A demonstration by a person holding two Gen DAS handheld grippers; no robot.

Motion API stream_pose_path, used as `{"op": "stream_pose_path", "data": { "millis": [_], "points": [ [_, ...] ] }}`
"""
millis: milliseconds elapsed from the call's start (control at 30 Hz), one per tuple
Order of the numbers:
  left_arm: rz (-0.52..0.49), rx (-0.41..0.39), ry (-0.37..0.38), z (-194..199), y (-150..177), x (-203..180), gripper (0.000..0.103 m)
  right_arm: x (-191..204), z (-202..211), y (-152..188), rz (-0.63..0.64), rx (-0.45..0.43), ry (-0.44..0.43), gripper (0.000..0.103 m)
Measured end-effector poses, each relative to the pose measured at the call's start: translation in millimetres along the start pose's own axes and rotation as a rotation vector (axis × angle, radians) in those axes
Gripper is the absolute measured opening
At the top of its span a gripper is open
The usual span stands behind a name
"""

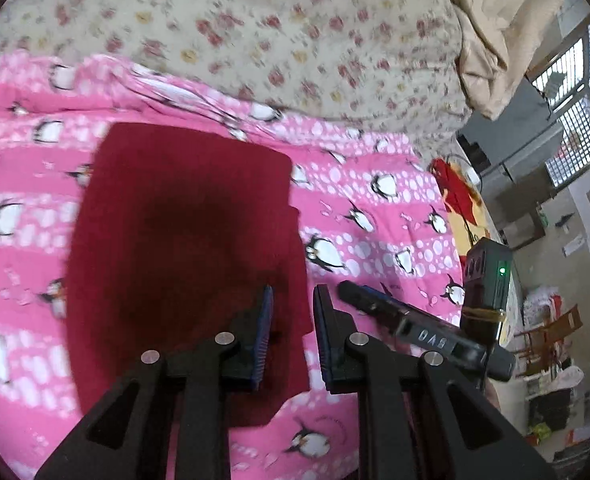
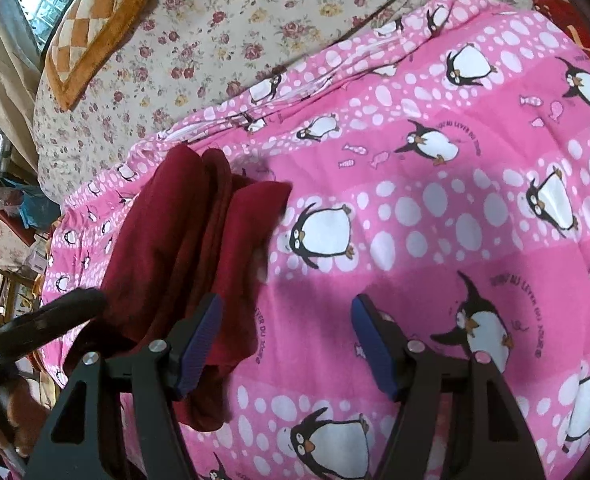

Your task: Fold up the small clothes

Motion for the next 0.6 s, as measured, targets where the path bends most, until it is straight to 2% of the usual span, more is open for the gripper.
{"op": "stream_pose_path", "data": {
  "millis": [233,333,400,500,567,600],
  "points": [
    [0.081,-0.028,-0.113,13.6,23.7,56.3,0.000,11.8,2.8,5.4,0.008,0.006,-0.026,0.071],
    [0.135,-0.008,-0.064,2.3,35.1,61.6,0.000,14.5,2.3,7.2,-0.003,0.012,-0.031,0.071],
    [0.112,0.008,-0.042,-9.8,45.3,52.2,0.000,17.4,3.4,7.7,-0.012,0.013,-0.039,0.071],
    [0.011,0.093,-0.019,-30.9,65.9,29.0,0.000,24.8,6.8,6.6,-0.003,0.001,-0.049,0.071],
    [-0.026,0.088,-0.048,-30.2,69.0,27.3,0.000,29.6,7.6,5.1,0.002,-0.003,-0.057,0.071],
    [-0.014,0.087,-0.034,-25.3,66.9,29.6,0.000,33.1,7.7,4.1,0.003,-0.006,-0.066,0.071]
  ]
}}
Point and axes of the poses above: each gripper's, at about its wrist camera, not at the fingertips, and z roughly against the way its jaws point, x to its left, y to its underside, the point moved 6 cm from there along -z, roughly the way its jaws point, and after that the axes turned 2 degrees about z, right-handed, at the moved point
